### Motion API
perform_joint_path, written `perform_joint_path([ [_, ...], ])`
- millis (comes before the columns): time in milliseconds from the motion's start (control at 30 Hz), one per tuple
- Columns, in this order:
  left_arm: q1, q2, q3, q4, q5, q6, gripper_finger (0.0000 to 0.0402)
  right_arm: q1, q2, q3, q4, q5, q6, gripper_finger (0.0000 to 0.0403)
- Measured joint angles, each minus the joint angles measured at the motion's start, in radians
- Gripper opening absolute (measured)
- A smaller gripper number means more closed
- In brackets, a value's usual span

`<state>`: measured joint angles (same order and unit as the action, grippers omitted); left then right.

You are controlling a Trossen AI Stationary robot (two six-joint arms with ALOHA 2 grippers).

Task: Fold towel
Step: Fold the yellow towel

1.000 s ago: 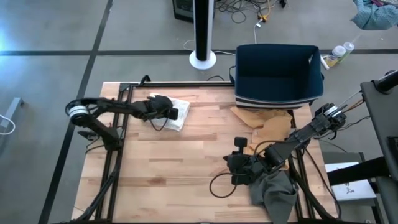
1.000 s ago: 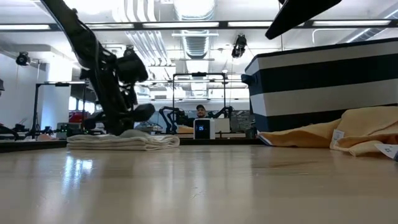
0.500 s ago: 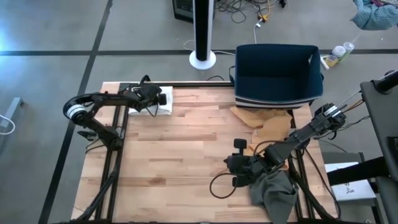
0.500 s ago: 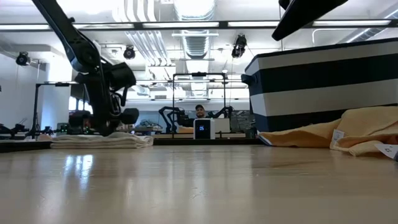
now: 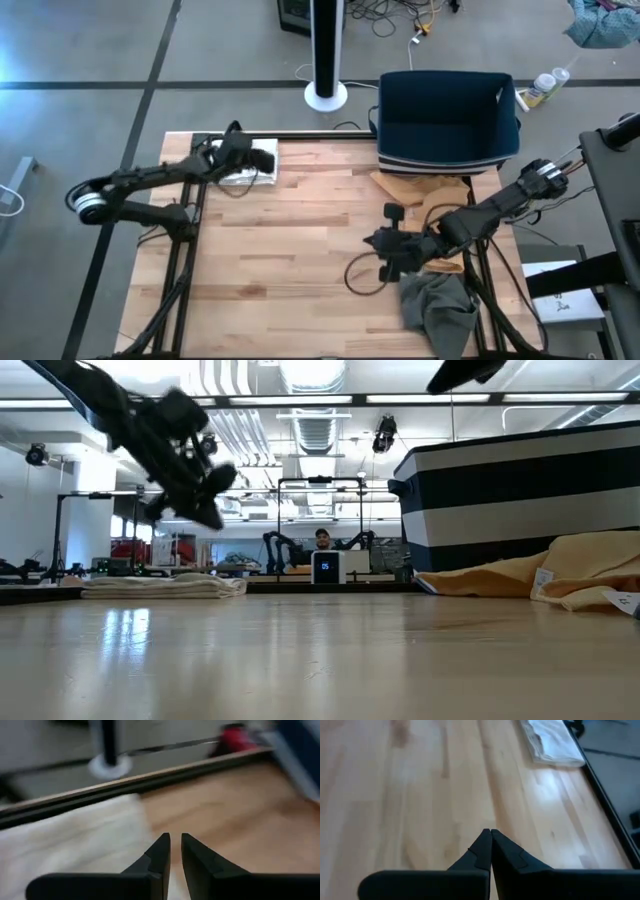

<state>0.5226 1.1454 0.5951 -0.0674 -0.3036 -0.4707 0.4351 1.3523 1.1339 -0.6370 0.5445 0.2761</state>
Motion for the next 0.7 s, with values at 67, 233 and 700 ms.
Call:
perform_joint_path([
  [67,-0.116,-0.032,-0.039,0.089,0.000,0.029,0.0037,-0.049,-0.002,-0.012,-0.012,-0.039,0.002,0.0002],
  [233,-0.438,-0.052,-0.183,0.423,-0.034,0.067,0.0037,-0.160,0.011,-0.033,-0.097,-0.178,0.074,0.0035],
  [700,-0.881,-0.032,-0.366,0.639,-0.384,0.092,0.0037,-0.135,0.086,-0.094,-0.648,-0.478,0.754,0.0202],
])
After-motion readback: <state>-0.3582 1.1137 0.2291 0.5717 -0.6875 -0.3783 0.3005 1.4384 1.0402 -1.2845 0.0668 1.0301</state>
